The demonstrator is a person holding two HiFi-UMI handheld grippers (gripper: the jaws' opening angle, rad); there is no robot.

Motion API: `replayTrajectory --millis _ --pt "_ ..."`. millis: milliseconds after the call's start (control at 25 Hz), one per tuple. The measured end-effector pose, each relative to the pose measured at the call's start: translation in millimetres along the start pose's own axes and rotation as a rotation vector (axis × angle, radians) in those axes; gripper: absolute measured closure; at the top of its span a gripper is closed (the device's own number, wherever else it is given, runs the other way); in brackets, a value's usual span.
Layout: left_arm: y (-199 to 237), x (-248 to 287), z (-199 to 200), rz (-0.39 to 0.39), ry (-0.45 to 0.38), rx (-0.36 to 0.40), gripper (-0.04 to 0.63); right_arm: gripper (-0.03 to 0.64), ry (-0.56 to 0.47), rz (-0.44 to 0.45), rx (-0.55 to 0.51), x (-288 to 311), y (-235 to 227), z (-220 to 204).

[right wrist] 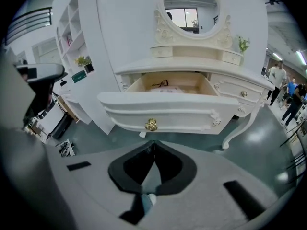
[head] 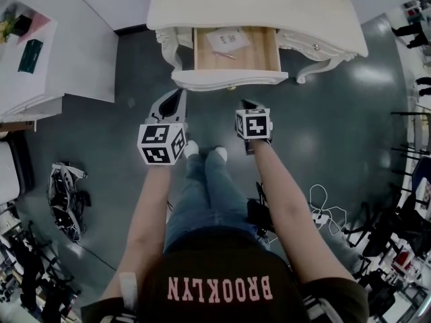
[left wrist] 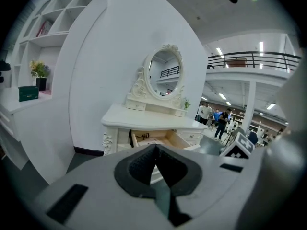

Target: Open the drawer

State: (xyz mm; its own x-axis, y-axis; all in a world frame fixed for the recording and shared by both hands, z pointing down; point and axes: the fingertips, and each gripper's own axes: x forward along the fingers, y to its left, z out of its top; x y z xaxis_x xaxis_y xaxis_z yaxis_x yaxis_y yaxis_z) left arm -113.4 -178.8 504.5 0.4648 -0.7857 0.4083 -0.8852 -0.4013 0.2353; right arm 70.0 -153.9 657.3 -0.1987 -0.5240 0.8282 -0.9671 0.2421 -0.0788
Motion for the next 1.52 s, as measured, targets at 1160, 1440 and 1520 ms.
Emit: replayTrajectory --millis 1160,1440,1520 --pt "-73.7 -27.3 95.3 0.001 -0.201 0.059 0.597 0.618 -0.394 0.051 -0.079 -173.6 -29.6 102.0" --pt "-78.2 -32.9 126.5 -0.016 -0.261 0.098 0.597 0.620 -0.593 0.000 -0.120 -234.4 -28.6 147.5" --pt "-79.5 -36.9 139.5 -0.026 -0.290 0.098 0.597 0.620 -0.642 -0.011 -0.134 -250.5 -24.9 158.5"
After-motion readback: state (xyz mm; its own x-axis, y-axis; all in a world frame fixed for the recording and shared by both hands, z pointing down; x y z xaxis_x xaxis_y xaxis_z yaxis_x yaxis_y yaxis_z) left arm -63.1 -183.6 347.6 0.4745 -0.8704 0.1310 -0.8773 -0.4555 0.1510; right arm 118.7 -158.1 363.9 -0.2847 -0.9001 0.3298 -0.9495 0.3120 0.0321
